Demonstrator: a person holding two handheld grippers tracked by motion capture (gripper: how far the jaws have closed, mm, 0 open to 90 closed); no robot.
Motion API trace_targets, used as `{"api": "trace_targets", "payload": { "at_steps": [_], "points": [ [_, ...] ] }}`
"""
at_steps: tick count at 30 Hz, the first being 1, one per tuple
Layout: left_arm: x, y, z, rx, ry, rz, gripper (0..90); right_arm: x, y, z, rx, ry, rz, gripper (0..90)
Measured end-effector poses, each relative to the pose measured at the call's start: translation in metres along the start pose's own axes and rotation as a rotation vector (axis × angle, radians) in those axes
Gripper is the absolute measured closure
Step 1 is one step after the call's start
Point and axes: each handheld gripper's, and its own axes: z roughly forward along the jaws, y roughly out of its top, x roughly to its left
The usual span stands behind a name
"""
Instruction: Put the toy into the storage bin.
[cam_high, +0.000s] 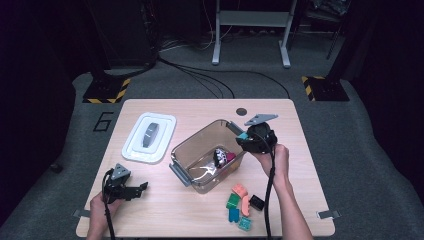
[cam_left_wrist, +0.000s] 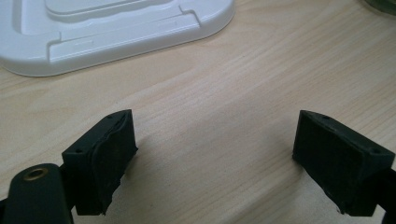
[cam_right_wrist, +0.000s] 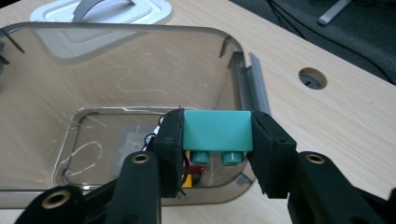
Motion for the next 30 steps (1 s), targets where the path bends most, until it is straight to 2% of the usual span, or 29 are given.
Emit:
{"api": "trace_targets", "payload": {
  "at_steps": [1,5,6,8,10,15,21,30],
  "points": [
    [0.0,0.0,0.0,0.0,0.0,0.0,12.9,0.002,0.0,0.002,0.008,0.003,0.001,58.5],
    [0.0,0.0,0.0,0.0,0.0,0.0,12.9,0.005,-0.001,0.01,0.032,0.002,-0.043,58.5],
    [0.0,0.0,0.0,0.0,0.0,0.0,12.9,0.007,-0.002,0.01,0.044,-0.001,-0.035,58.4],
    [0.0,0.0,0.0,0.0,0.0,0.0,12.9,0.008,-0.003,0.013,0.054,-0.007,-0.06,58.4],
    [0.0,0.0,0.0,0.0,0.0,0.0,12.9,0.009,-0.004,0.015,0.073,-0.009,-0.059,58.3],
    [0.0,0.0,0.0,0.0,0.0,0.0,12.9,0.009,-0.007,0.016,0.088,-0.021,-0.093,57.7],
    [0.0,0.0,0.0,0.0,0.0,0.0,12.9,0.01,-0.01,0.013,0.101,-0.028,-0.084,46.0],
    [0.0,0.0,0.0,0.0,0.0,0.0,12.9,0.006,-0.017,-0.005,0.046,-0.038,-0.019,30.3]
  ]
}}
